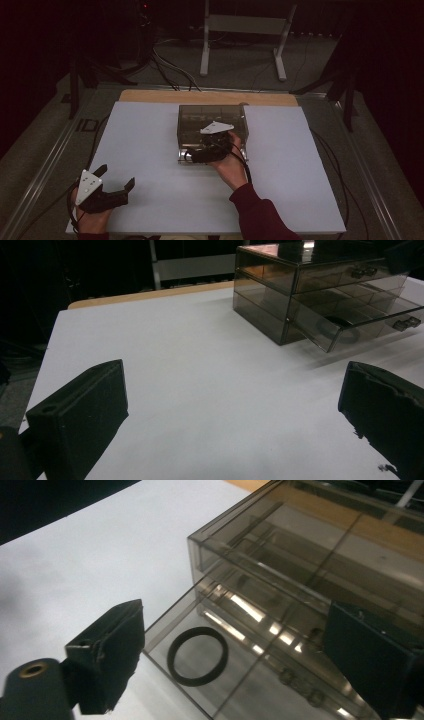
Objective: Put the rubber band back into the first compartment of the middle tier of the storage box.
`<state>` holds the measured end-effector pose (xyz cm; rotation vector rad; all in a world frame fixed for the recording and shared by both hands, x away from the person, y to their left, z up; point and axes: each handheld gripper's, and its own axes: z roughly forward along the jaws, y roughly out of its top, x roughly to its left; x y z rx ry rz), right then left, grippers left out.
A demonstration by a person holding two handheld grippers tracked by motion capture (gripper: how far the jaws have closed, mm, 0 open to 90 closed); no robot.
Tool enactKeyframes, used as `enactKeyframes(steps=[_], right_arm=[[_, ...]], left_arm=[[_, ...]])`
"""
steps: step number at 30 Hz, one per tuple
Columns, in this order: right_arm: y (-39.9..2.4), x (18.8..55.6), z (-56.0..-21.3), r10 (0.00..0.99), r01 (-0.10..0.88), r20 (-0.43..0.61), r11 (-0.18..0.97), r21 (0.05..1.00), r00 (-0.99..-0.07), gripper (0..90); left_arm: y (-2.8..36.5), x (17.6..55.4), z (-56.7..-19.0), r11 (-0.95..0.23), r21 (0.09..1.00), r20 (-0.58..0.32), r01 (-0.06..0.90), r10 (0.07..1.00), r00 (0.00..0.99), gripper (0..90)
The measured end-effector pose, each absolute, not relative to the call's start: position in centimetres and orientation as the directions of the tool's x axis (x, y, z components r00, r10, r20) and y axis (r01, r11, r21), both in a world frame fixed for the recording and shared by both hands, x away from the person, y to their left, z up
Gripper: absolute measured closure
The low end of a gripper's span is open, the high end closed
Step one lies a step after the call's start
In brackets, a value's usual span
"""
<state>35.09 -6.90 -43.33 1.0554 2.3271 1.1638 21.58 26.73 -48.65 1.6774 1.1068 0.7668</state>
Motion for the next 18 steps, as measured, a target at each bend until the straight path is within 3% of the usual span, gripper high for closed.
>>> enactKeyframes(steps=[18], right_arm=[[-10.7,34.7,-41.3,0.779,0.442,-0.011,0.367,0.819,-0.627,0.0]], left_arm=[[26.7,21.6,-48.7,-0.137,0.936,-0.002,0.323,0.919,0.395,0.3]])
